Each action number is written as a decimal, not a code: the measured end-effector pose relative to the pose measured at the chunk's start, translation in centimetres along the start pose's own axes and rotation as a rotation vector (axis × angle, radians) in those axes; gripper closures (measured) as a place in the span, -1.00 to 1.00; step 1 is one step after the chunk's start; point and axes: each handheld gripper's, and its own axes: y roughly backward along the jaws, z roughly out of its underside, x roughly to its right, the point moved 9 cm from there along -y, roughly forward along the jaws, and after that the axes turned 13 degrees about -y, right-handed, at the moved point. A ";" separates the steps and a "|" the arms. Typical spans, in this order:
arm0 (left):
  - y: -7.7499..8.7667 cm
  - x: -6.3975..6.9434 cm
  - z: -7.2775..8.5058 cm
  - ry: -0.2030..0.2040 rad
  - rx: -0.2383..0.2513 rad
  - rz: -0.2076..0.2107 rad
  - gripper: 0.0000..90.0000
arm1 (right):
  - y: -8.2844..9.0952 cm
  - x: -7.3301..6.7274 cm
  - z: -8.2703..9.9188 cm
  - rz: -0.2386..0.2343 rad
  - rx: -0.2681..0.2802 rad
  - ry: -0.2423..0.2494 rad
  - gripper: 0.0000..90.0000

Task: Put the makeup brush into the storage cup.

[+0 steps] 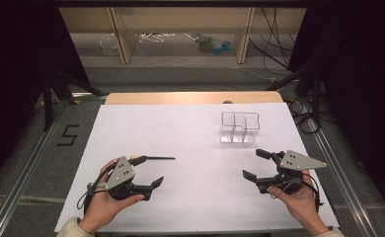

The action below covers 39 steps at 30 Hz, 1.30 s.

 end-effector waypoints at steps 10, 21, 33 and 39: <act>-0.6 -0.1 0.6 -0.086 -0.138 0.097 -0.51 | -0.1 -0.3 0.0 -0.021 -0.005 -0.010 -0.65; -2.0 -2.1 1.4 -0.212 -0.317 0.202 -0.44 | -0.1 0.0 -0.1 -0.011 0.010 0.016 -0.65; -5.1 -4.5 4.0 -0.287 -0.564 0.372 -0.28 | -0.1 0.2 0.1 0.004 -0.019 0.012 -0.65; -6.8 -6.0 5.6 -0.335 -0.701 0.388 -0.21 | -0.1 0.2 0.1 0.002 -0.018 0.010 -0.65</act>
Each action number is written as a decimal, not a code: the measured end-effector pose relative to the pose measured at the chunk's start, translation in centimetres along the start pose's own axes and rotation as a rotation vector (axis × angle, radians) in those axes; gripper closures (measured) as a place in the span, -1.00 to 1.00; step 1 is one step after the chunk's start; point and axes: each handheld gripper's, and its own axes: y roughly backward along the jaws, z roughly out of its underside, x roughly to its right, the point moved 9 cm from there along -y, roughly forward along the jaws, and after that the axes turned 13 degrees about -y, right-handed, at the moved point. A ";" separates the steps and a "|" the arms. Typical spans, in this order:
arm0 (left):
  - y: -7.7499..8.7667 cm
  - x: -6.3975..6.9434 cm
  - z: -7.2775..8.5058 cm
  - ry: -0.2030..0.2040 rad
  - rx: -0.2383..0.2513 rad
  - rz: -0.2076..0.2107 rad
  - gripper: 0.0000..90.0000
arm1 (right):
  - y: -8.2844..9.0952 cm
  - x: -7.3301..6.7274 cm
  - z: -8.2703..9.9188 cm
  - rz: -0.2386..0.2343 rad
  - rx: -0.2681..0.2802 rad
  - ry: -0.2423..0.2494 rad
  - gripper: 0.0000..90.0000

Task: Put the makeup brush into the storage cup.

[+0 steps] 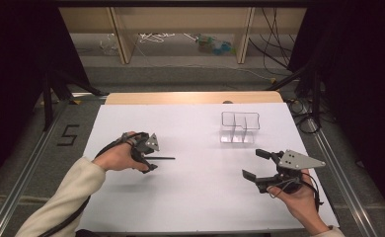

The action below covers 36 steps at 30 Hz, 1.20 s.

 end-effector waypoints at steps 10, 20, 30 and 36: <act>-1.8 -1.4 0.7 0.000 -0.097 0.110 -0.17 | -0.1 -0.1 -0.2 -0.015 0.025 -0.008 -0.65; -2.7 -1.3 1.4 0.056 -0.117 0.184 -0.03 | -0.1 -0.1 -0.2 -0.017 0.026 -0.007 -0.65; -2.8 -1.2 1.4 0.055 -0.179 0.215 0.20 | -0.1 0.0 -0.1 -0.009 0.009 -0.002 -0.65; -2.7 -1.0 1.1 0.016 -0.228 0.234 0.56 | -0.1 0.0 -0.1 -0.012 0.006 -0.006 -0.65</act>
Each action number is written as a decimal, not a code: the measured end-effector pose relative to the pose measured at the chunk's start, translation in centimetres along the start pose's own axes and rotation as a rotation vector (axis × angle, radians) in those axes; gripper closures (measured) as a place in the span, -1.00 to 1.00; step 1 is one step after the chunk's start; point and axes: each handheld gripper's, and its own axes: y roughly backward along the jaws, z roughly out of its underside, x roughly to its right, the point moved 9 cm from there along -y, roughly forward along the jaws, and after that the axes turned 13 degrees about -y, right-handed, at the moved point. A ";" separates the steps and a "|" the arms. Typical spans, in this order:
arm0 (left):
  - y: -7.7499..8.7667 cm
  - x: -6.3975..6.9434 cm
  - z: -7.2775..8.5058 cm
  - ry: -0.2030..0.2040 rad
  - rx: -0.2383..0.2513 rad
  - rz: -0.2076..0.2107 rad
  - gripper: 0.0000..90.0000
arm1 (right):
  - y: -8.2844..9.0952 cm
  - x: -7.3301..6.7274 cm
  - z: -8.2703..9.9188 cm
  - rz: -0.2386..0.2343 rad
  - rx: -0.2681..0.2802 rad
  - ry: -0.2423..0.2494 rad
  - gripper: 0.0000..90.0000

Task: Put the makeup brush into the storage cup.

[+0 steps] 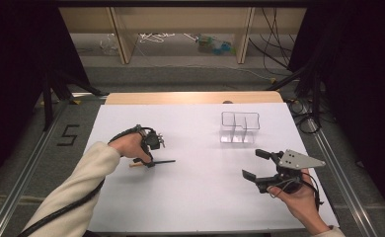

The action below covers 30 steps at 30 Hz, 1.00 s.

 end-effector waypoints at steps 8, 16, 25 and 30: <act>0.0 0.3 -0.1 -0.007 -0.045 0.011 0.81 | 0.0 0.0 0.1 0.001 -0.005 0.004 -0.65; -0.1 0.4 -0.2 0.011 -0.054 0.020 0.84 | -0.2 -0.1 0.1 -0.014 -0.001 0.000 -0.65; 0.6 0.6 -0.4 0.005 -0.054 0.013 0.85 | -0.1 0.0 0.2 0.001 -0.019 -0.005 -0.65; 1.4 0.4 -0.7 -0.019 -0.058 -0.011 0.85 | -0.1 -0.1 0.1 -0.009 -0.006 -0.007 -0.65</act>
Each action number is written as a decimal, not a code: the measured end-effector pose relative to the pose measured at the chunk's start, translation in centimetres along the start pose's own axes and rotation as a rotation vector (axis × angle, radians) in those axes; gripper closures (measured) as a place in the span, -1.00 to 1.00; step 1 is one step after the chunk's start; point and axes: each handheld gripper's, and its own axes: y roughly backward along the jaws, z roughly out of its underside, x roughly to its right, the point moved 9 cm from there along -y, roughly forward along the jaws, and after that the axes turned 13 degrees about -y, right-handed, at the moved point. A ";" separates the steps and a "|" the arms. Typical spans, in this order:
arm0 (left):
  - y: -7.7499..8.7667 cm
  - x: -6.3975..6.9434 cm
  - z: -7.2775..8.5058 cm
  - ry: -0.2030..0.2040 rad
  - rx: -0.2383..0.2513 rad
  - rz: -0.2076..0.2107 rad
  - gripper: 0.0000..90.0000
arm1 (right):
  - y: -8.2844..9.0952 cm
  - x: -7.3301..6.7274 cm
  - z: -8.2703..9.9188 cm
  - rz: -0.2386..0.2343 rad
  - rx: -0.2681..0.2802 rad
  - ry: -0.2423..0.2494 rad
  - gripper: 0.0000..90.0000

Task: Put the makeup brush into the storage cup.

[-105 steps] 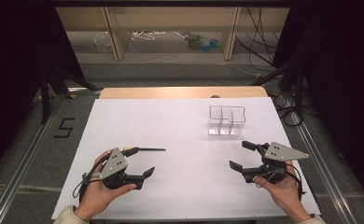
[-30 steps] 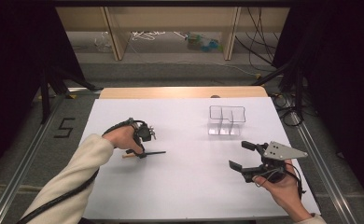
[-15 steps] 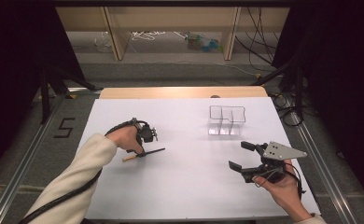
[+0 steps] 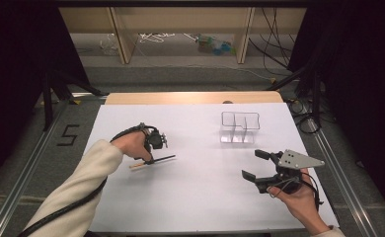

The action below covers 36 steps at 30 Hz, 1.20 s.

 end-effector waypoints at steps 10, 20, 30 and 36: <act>1.0 0.5 0.1 -0.009 0.005 -0.008 0.85 | -0.1 0.0 0.2 0.002 -0.015 0.004 -0.65; 1.8 1.5 -0.7 -0.049 0.021 -0.017 0.85 | -0.3 -0.3 0.4 -0.013 -0.025 0.005 -0.65; 2.7 2.9 -1.7 -0.088 0.037 -0.027 0.85 | -0.4 -0.4 0.5 -0.022 -0.040 0.015 -0.65; 3.4 3.5 -2.3 -0.114 0.047 -0.039 0.85 | -0.4 -0.5 0.7 -0.024 -0.060 0.019 -0.65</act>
